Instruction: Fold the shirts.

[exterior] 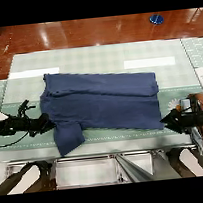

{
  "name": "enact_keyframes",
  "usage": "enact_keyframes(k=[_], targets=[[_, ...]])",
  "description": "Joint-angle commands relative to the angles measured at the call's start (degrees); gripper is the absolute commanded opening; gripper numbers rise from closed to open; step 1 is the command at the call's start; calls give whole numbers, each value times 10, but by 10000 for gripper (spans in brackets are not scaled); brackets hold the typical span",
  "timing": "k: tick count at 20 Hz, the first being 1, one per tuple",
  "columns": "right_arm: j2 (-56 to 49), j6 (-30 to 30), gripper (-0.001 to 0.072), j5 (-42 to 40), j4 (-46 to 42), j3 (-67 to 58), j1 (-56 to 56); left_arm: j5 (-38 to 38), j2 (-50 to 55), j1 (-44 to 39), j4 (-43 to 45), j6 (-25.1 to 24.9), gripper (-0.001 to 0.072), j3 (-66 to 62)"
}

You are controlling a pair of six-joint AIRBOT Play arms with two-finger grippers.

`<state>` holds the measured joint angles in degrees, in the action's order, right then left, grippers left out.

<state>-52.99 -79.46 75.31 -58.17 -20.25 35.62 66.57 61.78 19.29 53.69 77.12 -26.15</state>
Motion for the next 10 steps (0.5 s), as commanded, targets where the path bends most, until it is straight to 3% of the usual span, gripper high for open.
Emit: enact_keyframes(k=[1, 7, 9, 10], targets=[[-40, -2, 410, -22, 1, 5, -39, 10, -2, 0, -4, -2, 16, -5], [-113, 8, 390, -127, 99, 1, -116, 9, -2, 0, -4, -2, 17, -5], [-137, 37, 201, -138, 136, -22, -154, 10, -1, 0, -4, -2, 16, -9], [-143, 57, 59, -133, 146, -39, -168, 11, -2, 0, -4, -2, 16, -16]])
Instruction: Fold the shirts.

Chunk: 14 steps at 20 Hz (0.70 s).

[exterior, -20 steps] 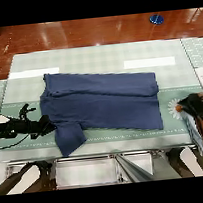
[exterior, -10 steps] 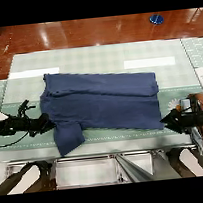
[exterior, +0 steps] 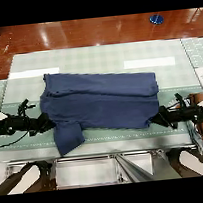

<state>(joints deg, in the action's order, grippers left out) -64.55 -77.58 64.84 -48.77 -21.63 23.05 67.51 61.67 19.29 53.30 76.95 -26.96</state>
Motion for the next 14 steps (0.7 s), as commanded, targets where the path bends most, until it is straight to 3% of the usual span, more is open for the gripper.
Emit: enact_keyframes(k=[1, 9, 14], targets=[[-27, 48, 23, -16, 53, -49, -54, 7, 0, 0, 0, 0, 16, -21], [0, 37, 22, 53, 22, -252, -54, 45, 12, 0, -1, 9, 16, -244], [-62, 38, 22, 36, 45, -325, -58, 41, 120, -32, -4, 24, 16, -381]])
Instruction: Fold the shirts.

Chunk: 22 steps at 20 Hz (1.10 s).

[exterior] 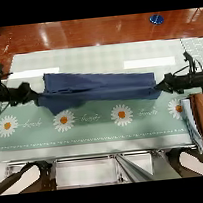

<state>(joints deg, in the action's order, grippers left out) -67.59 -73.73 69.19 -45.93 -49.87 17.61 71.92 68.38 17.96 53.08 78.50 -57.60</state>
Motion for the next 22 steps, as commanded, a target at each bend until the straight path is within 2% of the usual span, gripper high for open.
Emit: enact_keyframes(k=[1, 4, 8, 13, 14, 15, 16, 17, 20, 22], targets=[[-49, 1, 22, -17, 25, -51, -7, -4, 85, -35, -2, 9, 16, -107], [-97, 1, 22, -38, 27, -74, -9, 6, 192, -68, -2, 44, 16, -214], [-151, 5, 22, -51, 26, -94, -9, 69, 324, -88, -2, 78, 16, -336], [-194, 25, 23, -103, 53, -98, -9, 50, 391, -91, 0, 103, 18, -374], [-203, 30, 23, -113, 67, -98, -9, 40, 394, -92, 0, 103, 79, -374], [-210, 31, 91, -125, 78, -98, -9, 37, 394, -93, 0, 102, 292, -374], [-214, 31, 316, -135, 82, -98, -9, 49, 392, -94, 0, 92, 512, -376], [-214, 32, 414, -132, 72, -106, -5, 65, 392, -91, 6, 91, 510, -391], [-203, 7, 414, -17, 13, -182, 57, 128, 369, -59, 70, 97, 509, -469], [-163, 0, 414, 9, -24, -193, 115, 109, 312, -30, 111, 101, 509, -490]])
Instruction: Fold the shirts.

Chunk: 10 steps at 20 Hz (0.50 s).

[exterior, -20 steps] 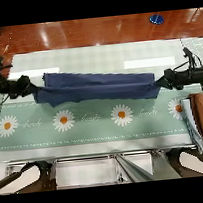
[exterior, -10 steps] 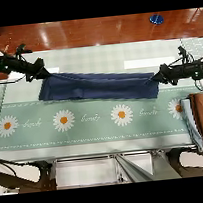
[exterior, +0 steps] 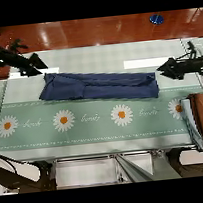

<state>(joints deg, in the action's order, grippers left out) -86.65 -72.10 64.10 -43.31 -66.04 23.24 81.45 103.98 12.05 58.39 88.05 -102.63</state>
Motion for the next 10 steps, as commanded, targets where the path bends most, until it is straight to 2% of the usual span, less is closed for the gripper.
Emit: enact_keyframes(k=[1, 3, 5, 8, 10], targets=[[52, -33, 414, 59, -93, -29, 85, -9, -81, 40, 62, 6, 509, -38], [93, -65, 414, 24, -137, 13, 117, -52, -157, 37, 59, 7, 509, -17], [106, -65, 414, -12, -124, 79, 122, -118, -249, 0, 60, -10, 509, 58], [80, -31, 414, -63, -49, 150, 91, -223, -372, -84, 60, -14, 509, 224], [44, -8, 414, -64, -4, 151, 63, -247, -417, -131, 60, -14, 509, 318]])
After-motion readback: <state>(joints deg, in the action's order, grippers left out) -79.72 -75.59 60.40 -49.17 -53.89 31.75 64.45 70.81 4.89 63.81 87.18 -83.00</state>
